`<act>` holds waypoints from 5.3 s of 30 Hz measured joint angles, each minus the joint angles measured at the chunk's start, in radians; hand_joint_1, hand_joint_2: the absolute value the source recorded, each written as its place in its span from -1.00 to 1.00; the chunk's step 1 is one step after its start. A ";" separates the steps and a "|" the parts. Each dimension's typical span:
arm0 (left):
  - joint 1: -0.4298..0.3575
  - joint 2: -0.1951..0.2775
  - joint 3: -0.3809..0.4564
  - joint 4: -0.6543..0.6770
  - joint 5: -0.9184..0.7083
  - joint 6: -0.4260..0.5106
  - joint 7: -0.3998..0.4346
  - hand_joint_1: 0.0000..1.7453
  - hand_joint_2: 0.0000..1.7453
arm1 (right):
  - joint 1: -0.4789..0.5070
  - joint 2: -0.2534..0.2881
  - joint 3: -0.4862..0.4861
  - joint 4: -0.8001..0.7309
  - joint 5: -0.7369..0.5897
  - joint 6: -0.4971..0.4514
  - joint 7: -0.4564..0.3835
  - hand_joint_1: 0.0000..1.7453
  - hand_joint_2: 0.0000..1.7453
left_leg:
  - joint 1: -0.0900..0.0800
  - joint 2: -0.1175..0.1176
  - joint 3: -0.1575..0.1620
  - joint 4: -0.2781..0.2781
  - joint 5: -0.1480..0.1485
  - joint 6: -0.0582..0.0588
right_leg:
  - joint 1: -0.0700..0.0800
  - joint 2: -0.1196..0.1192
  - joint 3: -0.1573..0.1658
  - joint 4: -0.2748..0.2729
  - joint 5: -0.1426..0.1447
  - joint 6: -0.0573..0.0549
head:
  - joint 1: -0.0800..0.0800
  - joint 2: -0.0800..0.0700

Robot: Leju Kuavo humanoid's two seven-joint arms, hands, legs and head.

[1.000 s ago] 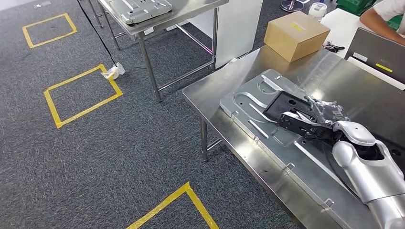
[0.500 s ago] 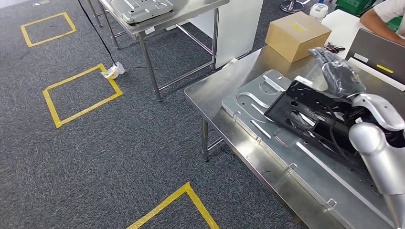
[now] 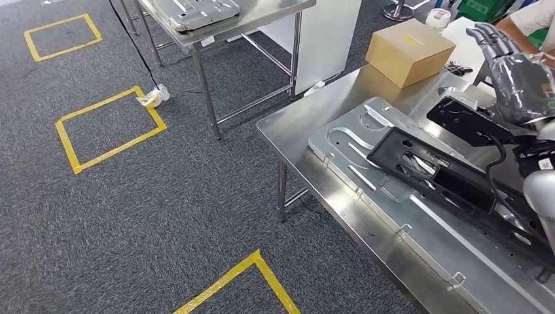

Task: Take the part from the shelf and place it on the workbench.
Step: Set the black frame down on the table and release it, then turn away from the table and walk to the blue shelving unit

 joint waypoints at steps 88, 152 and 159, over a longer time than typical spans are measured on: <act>-0.033 0.005 -0.068 0.054 0.080 0.001 0.000 -1.00 -1.00 | 0.247 -0.040 0.063 -0.149 0.275 -0.119 -0.001 -1.00 -1.00 | -0.011 0.043 -0.046 0.027 0.015 -0.027 | 0.021 -0.106 0.079 -0.028 -0.049 -0.034 | -0.005 0.000; 0.011 0.030 -0.043 -0.009 0.016 0.000 0.000 -1.00 -1.00 | 0.577 0.133 0.150 0.479 0.126 -0.219 0.017 -1.00 -1.00 | -0.008 0.006 -0.033 0.011 0.018 -0.018 | 0.017 -0.124 0.104 -0.047 -0.059 -0.018 | -0.005 0.000; 0.022 0.011 -0.036 -0.010 -0.014 0.000 0.000 -1.00 -1.00 | 0.785 0.166 0.027 0.758 -0.034 -0.319 0.009 -1.00 -1.00 | -0.008 -0.077 -0.025 0.003 0.019 0.012 | 0.010 0.004 -0.037 0.242 -0.192 -0.005 | -0.004 0.000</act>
